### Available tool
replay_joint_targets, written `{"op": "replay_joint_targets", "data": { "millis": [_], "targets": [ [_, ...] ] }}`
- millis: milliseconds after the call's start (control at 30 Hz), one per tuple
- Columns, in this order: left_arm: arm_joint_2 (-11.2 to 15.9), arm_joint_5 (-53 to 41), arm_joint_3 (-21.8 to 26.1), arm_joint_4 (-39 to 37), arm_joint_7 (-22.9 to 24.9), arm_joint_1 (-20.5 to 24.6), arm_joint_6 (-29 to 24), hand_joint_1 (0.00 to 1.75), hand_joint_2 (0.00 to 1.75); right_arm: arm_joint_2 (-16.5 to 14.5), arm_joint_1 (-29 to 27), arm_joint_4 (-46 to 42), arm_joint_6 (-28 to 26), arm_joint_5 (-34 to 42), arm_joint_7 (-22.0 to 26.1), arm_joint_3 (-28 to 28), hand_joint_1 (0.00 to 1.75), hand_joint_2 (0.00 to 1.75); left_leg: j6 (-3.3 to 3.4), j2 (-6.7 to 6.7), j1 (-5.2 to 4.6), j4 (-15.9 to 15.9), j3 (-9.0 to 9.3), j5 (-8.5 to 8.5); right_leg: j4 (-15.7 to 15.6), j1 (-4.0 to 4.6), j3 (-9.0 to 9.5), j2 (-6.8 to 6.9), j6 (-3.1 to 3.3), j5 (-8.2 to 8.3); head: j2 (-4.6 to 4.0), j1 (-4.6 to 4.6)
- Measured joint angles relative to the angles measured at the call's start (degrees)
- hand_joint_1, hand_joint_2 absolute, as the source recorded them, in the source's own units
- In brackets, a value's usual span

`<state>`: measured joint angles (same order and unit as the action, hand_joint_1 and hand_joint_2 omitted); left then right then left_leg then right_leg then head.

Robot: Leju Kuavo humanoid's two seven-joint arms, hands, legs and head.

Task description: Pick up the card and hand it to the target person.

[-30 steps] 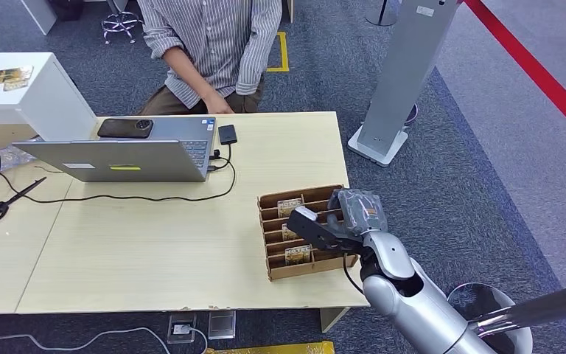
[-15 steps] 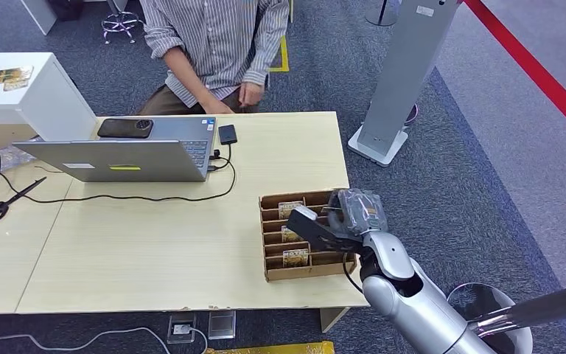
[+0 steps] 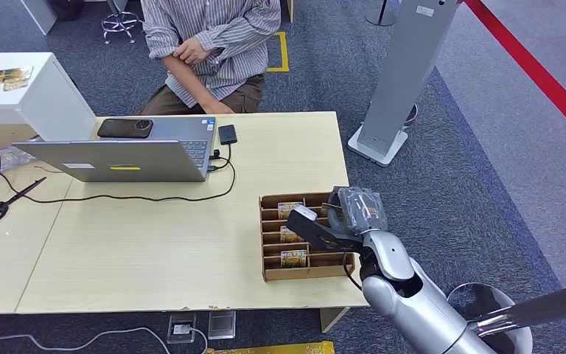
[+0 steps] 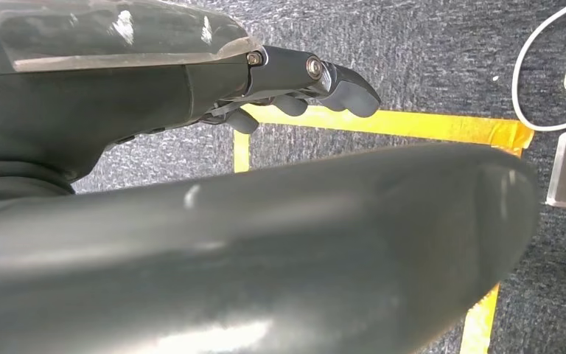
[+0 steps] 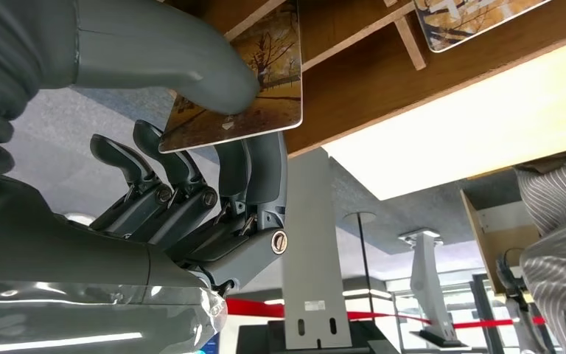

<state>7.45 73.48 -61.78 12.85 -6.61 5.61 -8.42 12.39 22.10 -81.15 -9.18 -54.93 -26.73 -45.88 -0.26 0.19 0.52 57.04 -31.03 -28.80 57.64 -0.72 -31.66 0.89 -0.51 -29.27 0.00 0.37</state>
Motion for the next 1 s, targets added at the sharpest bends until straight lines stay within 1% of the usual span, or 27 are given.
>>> {"op": "replay_joint_targets", "data": {
  "millis": [67, 167, 300, 367, 467, 633, 733, 800, 900, 1000],
  "targets": [
    [0.00, 0.01, 0.00, 0.00, -0.04, 0.00, -0.07, 0.00, 0.00, 0.01, 0.27, -0.02, 0.02, 0.95, 0.54, 0.01, 1.66, 1.75, 0.00, 0.00, 0.00, 0.00, 0.00, 0.00, 0.00, 0.00, 0.00, 0.00, 0.00, 0.00, 0.00, 0.02],
    [0.01, 0.08, 0.00, 0.00, -0.05, 0.00, -0.13, 0.00, 0.00, 0.08, 1.37, -0.62, 1.21, 6.58, 1.75, 0.08, 1.66, 1.75, 0.00, 0.01, 0.00, 0.00, 0.01, 0.00, 0.00, 0.00, 0.00, -0.01, 0.00, 0.00, 0.00, 0.02],
    [0.15, 0.22, 0.01, 0.00, -0.01, -0.02, 0.11, 0.00, 0.00, 0.72, 4.28, -3.82, 7.01, 16.32, 0.99, 0.17, 1.66, 1.75, 0.00, 0.01, 0.00, 0.01, 0.02, 0.01, 0.00, 0.00, 0.00, -0.01, 0.00, 0.01, 0.01, -0.01],
    [0.27, 0.34, 0.01, 0.00, 0.20, -0.04, 0.13, 0.00, 0.00, 1.41, 5.87, -6.54, 9.13, 19.68, 0.31, 0.21, 1.66, 1.75, -0.01, 0.01, 0.00, 0.01, 0.02, 0.01, 0.00, 0.00, -0.01, -0.01, 0.00, 0.01, 0.01, 0.00],
    [0.38, 0.56, 0.02, 0.00, 0.43, -0.05, 0.06, 0.00, 0.00, 2.24, 7.71, -10.23, 10.26, 21.87, 0.00, 0.27, 1.66, 1.75, -0.01, 0.01, 0.00, 0.01, 0.02, 0.01, 0.00, 0.00, -0.01, -0.01, 0.00, 0.01, 0.00, -0.01],
    [0.39, 0.70, 0.02, 0.00, 0.65, -0.07, 0.00, 0.00, 0.00, 3.13, 9.25, -14.61, 11.00, 24.08, 0.55, 0.27, 1.66, 1.75, -0.01, 0.01, 0.00, 0.00, -0.01, 0.01, 0.00, 0.00, -0.02, -0.01, 0.00, 0.01, 0.00, 0.03],
    [0.39, 0.70, 0.02, 0.00, 0.80, -0.04, 0.01, 0.00, 0.00, 3.18, 10.37, -15.83, 10.02, 23.73, 1.81, 0.09, 1.66, 1.75, -0.01, 0.01, 0.00, 0.00, -0.01, 0.01, 0.00, 0.00, 0.00, -0.01, 0.00, 0.01, 0.00, 0.03],
    [0.37, 0.69, 0.02, 0.00, 0.77, -0.02, 0.08, 0.00, 0.00, 2.73, 10.65, -15.16, 7.76, 21.92, 3.83, -0.20, 1.66, 1.75, -0.01, 0.00, 0.00, 0.00, -0.01, 0.01, 0.00, 0.00, 0.01, 0.01, 0.00, 0.01, 0.00, 0.04],
    [0.34, 0.54, 0.02, 0.00, 0.63, 0.05, 0.40, 0.00, 0.00, 1.58, 10.95, -12.47, 3.40, 19.94, 8.76, -0.63, 1.66, 1.75, -0.01, 0.00, 0.01, 0.00, 0.00, 0.01, 0.01, 0.01, 0.02, 0.01, 0.00, 0.01, 0.01, -0.01],
    [0.31, 0.21, 0.02, 0.00, 0.46, 0.06, 0.60, 0.00, 0.00, 0.39, 10.93, -9.32, -0.76, 19.52, 14.21, -1.08, 1.66, 1.75, -0.01, -0.01, 0.01, 0.00, -0.01, 0.01, 0.02, 0.01, 0.01, 0.01, 0.00, 0.01, 0.01, -0.02]
  ]
}}
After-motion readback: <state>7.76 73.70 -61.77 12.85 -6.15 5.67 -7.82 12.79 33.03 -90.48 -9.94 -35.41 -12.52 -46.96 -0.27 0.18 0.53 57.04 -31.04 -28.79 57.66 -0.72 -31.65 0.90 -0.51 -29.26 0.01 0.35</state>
